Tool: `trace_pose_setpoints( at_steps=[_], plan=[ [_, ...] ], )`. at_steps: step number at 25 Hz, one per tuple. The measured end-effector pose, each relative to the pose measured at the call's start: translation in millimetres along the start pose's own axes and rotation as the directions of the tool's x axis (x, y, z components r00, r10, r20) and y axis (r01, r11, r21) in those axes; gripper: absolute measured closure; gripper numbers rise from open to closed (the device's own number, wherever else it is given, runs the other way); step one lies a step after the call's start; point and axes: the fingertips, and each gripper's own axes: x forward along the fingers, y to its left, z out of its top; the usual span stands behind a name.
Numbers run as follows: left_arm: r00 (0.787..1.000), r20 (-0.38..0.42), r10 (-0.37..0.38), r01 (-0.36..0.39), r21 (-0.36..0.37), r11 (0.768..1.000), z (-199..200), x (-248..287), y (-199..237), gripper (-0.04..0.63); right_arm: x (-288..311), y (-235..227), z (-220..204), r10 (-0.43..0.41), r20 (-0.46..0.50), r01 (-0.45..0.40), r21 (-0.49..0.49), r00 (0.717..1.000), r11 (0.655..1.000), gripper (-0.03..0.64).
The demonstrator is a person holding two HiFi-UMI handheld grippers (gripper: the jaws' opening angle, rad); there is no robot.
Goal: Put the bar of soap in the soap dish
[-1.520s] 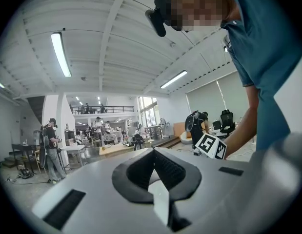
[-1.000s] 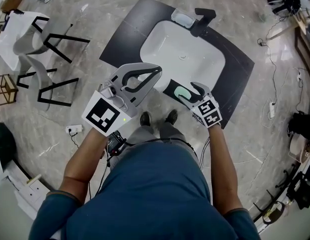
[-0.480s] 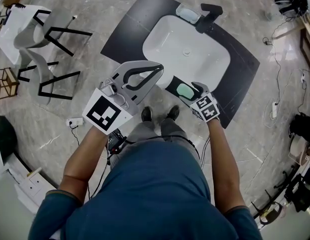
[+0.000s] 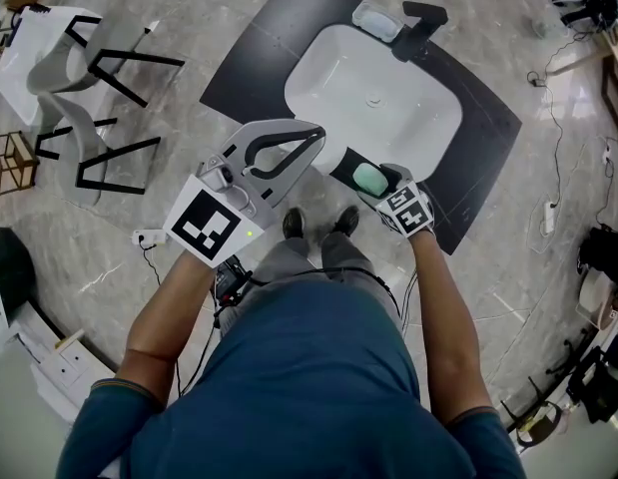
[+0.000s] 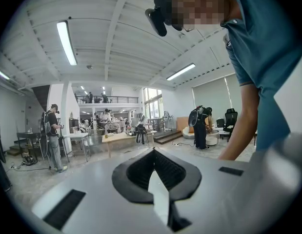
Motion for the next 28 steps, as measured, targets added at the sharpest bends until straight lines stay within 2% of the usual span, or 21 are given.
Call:
trace_pose_setpoints(
  at_steps=[10, 15, 17, 28],
  plan=[
    [1.0, -0.005, -0.005, 0.005, -0.001, 1.0, -4, 2, -1, 0.595, 7, -5, -5, -0.023, -0.004, 0.023, -0.007, 1.0, 1.0, 0.29],
    [1.0, -0.01, -0.004, 0.004, -0.004, 1.0, -6, 2, -3, 0.596, 6, -10, -5, -0.038, 0.027, 0.037, 0.014, 0.999, 0.999, 0.291],
    [1.0, -0.009, -0.005, 0.005, -0.007, 1.0, -5, 3, -4, 0.595, 4, -12, -5, -0.041, 0.038, 0.04, 0.026, 0.998, 0.999, 0.315],
    [1.0, -0.009, -0.006, 0.006, -0.012, 1.0, -4, 3, -4, 0.595, 0, -16, -4, -0.055, 0.038, 0.052, 0.077, 0.998, 0.996, 0.328]
  ],
)
